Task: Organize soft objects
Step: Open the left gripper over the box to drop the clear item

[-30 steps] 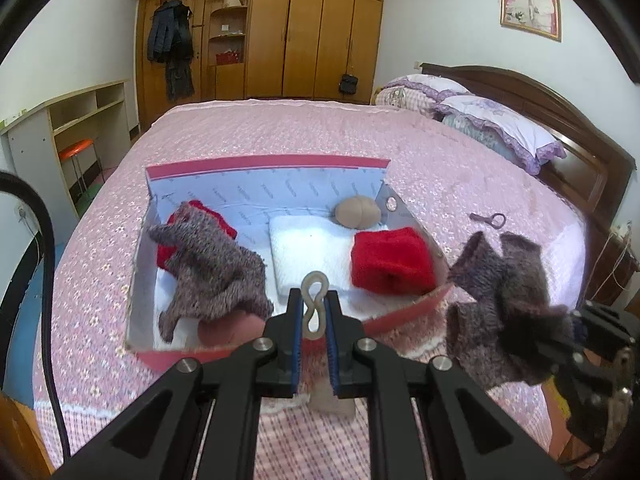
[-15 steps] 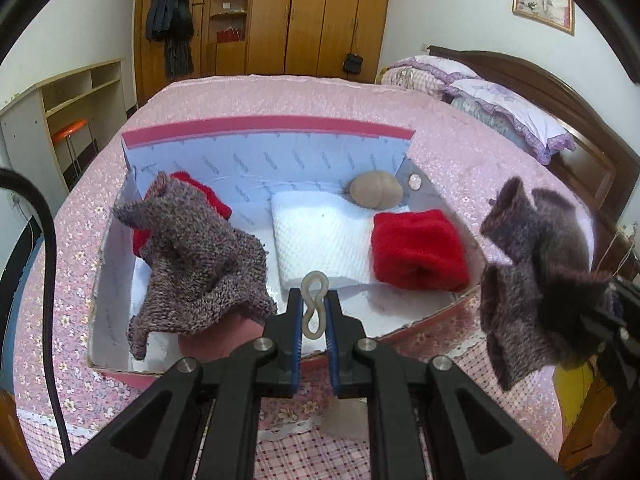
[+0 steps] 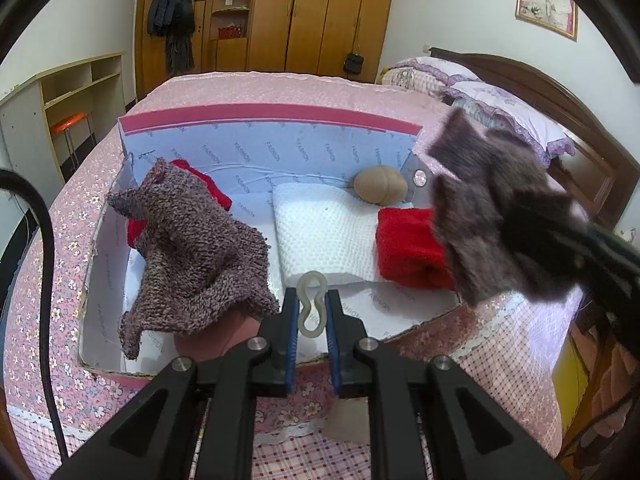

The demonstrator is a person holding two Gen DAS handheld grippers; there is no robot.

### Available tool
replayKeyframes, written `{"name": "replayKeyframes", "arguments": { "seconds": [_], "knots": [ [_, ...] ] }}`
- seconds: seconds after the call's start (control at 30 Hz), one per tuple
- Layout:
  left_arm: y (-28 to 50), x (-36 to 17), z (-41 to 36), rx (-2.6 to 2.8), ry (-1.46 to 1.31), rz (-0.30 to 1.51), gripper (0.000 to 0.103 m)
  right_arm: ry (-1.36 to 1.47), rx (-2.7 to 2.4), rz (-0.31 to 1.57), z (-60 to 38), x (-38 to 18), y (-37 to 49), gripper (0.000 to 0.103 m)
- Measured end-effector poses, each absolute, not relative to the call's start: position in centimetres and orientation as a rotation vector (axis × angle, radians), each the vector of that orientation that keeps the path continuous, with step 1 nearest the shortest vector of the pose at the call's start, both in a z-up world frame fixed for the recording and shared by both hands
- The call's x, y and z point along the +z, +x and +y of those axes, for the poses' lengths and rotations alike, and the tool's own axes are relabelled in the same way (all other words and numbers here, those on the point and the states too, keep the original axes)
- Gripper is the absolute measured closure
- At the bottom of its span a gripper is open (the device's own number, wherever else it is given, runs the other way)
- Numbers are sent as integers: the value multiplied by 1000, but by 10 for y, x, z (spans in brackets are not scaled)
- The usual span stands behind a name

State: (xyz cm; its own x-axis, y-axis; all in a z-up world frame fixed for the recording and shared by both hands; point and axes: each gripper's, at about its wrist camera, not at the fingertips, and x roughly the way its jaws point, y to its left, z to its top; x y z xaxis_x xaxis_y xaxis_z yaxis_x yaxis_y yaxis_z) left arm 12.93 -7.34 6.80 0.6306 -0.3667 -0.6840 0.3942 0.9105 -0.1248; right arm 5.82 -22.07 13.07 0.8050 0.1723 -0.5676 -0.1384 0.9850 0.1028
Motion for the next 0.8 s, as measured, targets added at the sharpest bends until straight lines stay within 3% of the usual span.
{"name": "replayKeyframes", "arguments": {
  "seconds": [0.3,0.8],
  "knots": [
    [127,67,-71,-456,9,779,77,48,198,629,-212,125,97,85],
    [120,67,-73,-458,12,764,71,82,218,696,-218,104,149,85]
  ]
}}
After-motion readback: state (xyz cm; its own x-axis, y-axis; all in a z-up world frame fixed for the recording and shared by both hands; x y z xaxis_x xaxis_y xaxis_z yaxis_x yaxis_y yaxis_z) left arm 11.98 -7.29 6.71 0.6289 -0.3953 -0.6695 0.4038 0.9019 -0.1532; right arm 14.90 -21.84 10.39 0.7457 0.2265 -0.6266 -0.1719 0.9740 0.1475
